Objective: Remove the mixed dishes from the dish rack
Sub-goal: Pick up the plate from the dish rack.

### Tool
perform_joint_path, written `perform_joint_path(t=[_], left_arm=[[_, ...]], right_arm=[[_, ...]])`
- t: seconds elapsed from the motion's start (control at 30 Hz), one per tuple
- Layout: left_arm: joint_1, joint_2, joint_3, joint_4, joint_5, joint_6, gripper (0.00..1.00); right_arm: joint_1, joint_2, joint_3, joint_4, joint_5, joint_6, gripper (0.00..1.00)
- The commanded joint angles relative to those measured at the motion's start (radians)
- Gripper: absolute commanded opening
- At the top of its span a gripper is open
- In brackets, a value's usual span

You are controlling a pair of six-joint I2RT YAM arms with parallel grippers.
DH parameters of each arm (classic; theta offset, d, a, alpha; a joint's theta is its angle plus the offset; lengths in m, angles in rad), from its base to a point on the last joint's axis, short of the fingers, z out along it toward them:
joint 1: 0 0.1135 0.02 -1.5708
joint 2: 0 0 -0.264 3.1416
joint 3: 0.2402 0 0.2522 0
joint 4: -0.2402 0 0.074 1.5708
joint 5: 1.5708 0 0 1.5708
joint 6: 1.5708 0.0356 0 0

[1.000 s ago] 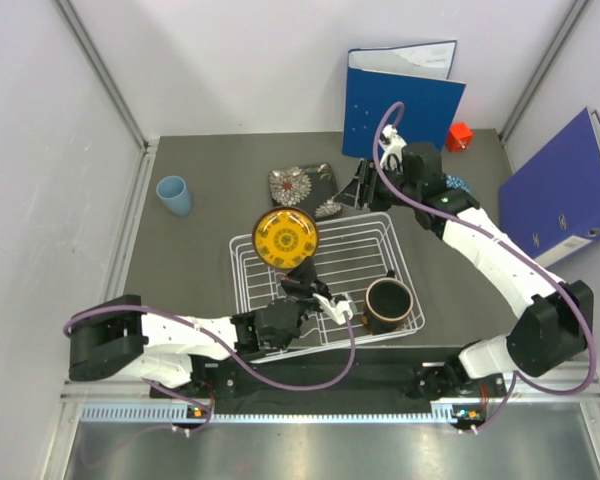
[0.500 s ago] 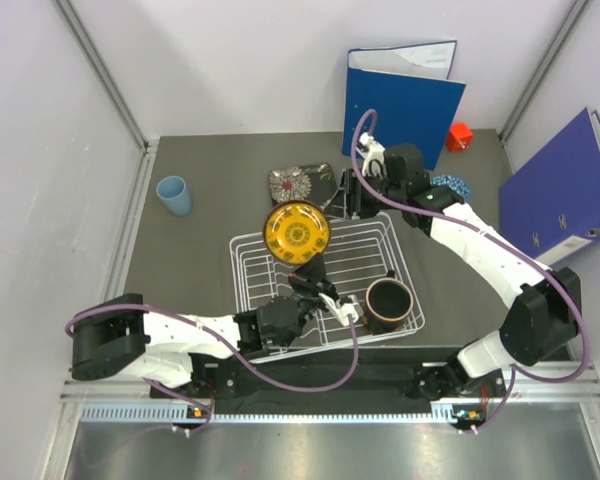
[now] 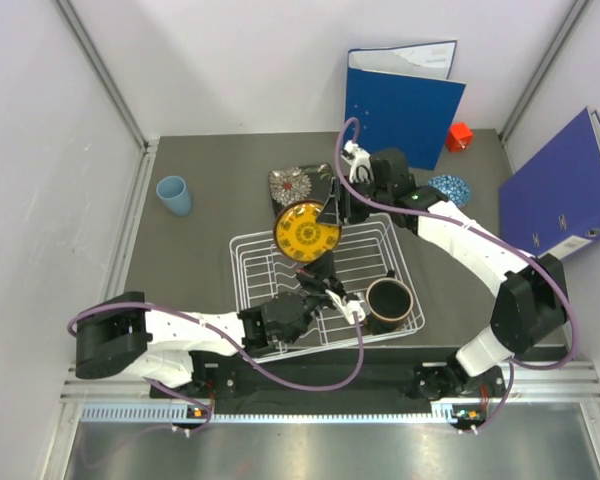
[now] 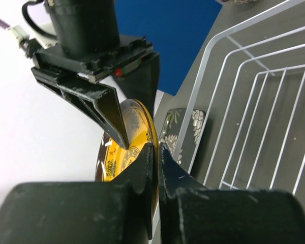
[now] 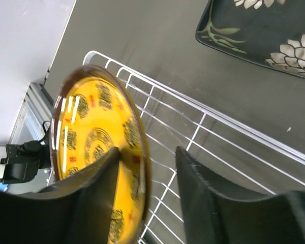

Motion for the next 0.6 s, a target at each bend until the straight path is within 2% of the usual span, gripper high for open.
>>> perform_joint_path(t=[0.0, 0.07, 0.2, 0.57], left_arm=[[-0.004, 0.008, 0.060, 0.066, 0.059, 0.001, 0.00], [-0.004, 0.014, 0.063, 0.067, 0.062, 0.000, 0.00], [-0.004, 0.019, 0.066, 0.069, 0.056, -0.003, 0.00], [-0.003, -0.003, 0.054, 0.075, -0.026, -0.039, 0.00]], right_arm=[[0.019, 0.014, 0.017, 0.046, -0.002, -0.023, 0.40], [0.019, 0.011, 0.009, 0.056, 0.001, -0.025, 0.34], [0.019, -0.001, -0.005, 0.055, 0.023, -0.028, 0.00], [0.019, -0.084, -0.032, 0.076, 0.097, -0.011, 0.00]])
